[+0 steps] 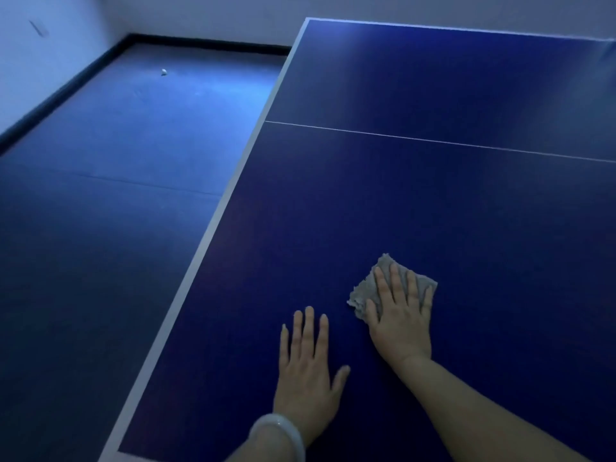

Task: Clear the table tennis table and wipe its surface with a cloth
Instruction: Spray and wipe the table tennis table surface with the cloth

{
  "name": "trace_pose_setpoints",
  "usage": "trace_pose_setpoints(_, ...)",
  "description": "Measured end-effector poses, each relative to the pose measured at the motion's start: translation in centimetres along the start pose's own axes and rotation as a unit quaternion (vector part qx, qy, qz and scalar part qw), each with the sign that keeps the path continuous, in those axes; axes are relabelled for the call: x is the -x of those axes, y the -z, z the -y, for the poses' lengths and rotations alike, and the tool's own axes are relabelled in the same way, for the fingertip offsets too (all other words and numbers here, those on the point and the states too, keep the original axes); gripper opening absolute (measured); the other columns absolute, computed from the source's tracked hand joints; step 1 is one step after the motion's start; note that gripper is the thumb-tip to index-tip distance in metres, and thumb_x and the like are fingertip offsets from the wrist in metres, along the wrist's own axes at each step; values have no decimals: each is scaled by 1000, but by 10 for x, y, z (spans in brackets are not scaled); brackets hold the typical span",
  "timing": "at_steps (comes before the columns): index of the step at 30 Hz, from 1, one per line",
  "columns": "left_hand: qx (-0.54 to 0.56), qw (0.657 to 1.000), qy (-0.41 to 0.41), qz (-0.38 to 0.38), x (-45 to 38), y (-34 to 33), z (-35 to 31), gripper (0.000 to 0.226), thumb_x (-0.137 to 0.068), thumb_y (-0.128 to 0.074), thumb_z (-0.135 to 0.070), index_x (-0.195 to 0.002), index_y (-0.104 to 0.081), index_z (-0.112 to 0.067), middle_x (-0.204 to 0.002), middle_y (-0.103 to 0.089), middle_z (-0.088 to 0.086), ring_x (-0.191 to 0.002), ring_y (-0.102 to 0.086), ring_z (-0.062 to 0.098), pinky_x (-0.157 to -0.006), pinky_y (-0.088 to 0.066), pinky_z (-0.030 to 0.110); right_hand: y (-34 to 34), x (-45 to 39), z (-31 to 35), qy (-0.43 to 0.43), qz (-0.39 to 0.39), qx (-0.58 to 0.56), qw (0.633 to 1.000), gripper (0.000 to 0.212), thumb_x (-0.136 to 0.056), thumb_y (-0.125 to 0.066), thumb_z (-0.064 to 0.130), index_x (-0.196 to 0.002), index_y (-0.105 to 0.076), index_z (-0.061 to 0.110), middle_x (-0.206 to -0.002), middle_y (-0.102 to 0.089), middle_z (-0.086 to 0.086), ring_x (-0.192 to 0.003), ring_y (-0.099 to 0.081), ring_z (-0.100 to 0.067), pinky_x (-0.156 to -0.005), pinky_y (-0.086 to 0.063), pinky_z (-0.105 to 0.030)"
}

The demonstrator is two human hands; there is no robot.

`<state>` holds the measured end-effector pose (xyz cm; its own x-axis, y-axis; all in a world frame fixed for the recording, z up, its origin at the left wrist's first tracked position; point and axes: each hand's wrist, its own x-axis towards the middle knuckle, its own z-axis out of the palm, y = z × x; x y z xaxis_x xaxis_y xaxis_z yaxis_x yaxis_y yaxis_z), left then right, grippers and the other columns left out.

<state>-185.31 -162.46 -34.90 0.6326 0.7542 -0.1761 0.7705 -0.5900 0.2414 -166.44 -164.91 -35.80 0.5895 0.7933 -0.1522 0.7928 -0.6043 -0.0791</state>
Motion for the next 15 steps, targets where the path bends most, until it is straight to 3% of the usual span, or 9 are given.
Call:
trace_pose_setpoints(2, 6, 1000, 1, 31, 9, -4, -6, 83, -92, -18, -66, -146, 29, -24, -152, 42, 1, -138, 41, 19, -114, 22, 44, 1, 14, -6, 51, 13, 5, 999, 63, -98, -10, 53, -154, 11, 33, -160, 24, 7, -147, 26, -18, -119, 10, -53)
trace_pose_setpoints(5, -16, 999, -9, 44, 24, -6, -12, 85, -94, -21, -66, -145, 32, -25, -149, 45, 1, -136, 44, 19, -115, 22, 44, -3, 65, -30, 124, 2, -21, 992, 63, -98, -12, 53, -156, 0, 33, -162, 15, 8, -149, 19, -16, -120, 7, -50)
trace_pose_setpoints(8, -34, 997, -28, 61, 38, -8, -17, 84, -93, -18, -68, -143, 35, -28, -149, 45, 4, -136, 45, 21, -116, 21, 47, -10, 128, -69, 117, -12, -11, 993, 61, -99, -20, 49, -156, -13, 29, -164, 1, 4, -151, 4, -19, -120, -5, -52)
trace_pose_setpoints(10, -38, 996, -34, 75, 47, -10, -22, 84, -92, -17, -71, -141, 37, -29, -149, 46, 6, -135, 45, 23, -115, 23, 48, -12, 160, -100, 35, -16, -10, 999, 61, -98, -17, 48, -156, -10, 29, -164, -2, 3, -151, 1, -20, -120, -4, -53)
trace_pose_setpoints(13, -50, 995, -25, 81, 59, -18, -39, 88, -89, -14, -74, -140, 40, -27, -147, 48, 8, -135, 44, 28, -114, 24, 51, -15, 194, -124, -198, -13, -51, 979, 58, -99, -4, 48, -154, 8, 32, -163, 13, 3, -150, 9, -21, -120, 2, -55)
trace_pose_setpoints(15, -52, 995, -16, 79, 68, -24, -52, 90, -89, -13, -75, -140, 40, -23, -147, 47, 10, -135, 44, 30, -112, 25, 53, -17, 211, -113, -254, -24, -49, 966, 60, -99, -2, 46, -155, 4, 28, -162, 14, 1, -151, 7, -24, -119, 2, -57)
